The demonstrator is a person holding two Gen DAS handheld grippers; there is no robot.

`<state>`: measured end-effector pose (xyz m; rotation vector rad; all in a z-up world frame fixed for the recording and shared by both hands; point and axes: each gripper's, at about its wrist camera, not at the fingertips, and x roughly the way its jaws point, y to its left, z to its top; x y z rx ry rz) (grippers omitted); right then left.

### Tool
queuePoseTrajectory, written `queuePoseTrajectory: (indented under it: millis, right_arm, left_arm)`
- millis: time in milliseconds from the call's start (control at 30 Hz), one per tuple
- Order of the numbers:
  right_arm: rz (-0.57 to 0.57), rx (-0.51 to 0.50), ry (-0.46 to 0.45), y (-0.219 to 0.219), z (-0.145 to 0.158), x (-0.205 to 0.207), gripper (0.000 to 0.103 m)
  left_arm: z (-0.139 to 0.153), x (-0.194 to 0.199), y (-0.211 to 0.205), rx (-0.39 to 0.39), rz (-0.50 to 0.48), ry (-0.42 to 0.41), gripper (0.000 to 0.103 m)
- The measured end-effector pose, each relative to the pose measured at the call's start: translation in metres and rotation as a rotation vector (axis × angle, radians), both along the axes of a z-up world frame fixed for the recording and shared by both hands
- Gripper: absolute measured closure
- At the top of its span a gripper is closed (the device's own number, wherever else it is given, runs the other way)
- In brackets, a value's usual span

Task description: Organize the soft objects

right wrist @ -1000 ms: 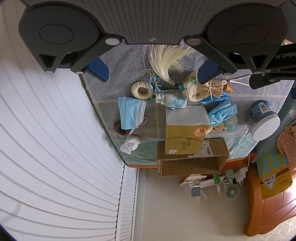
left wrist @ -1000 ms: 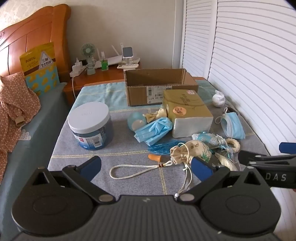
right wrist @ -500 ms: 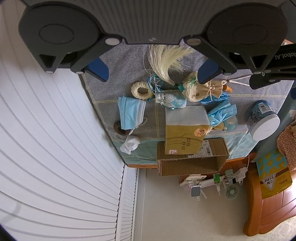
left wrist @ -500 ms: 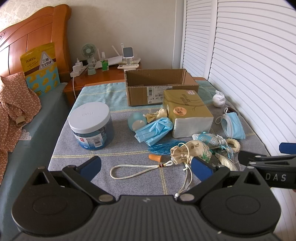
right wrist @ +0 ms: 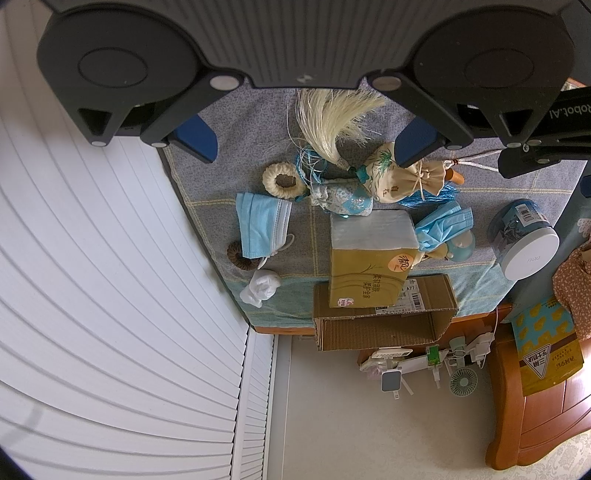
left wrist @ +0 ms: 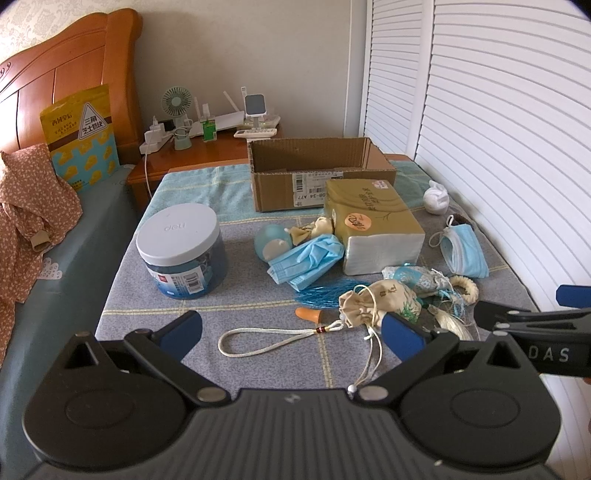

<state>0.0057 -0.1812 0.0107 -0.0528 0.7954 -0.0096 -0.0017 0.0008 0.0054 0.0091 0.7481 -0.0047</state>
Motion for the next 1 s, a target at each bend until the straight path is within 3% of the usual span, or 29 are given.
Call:
queuePoseTrajectory:
  millis: [1000]
  right_arm:
    - [0.001, 0.001, -0.002, -0.0005, -0.0002, -0.0004, 0.0]
  left_arm:
    - [0.002, 0.0, -0.0012, -0.001, 0.0, -0.002, 0.001]
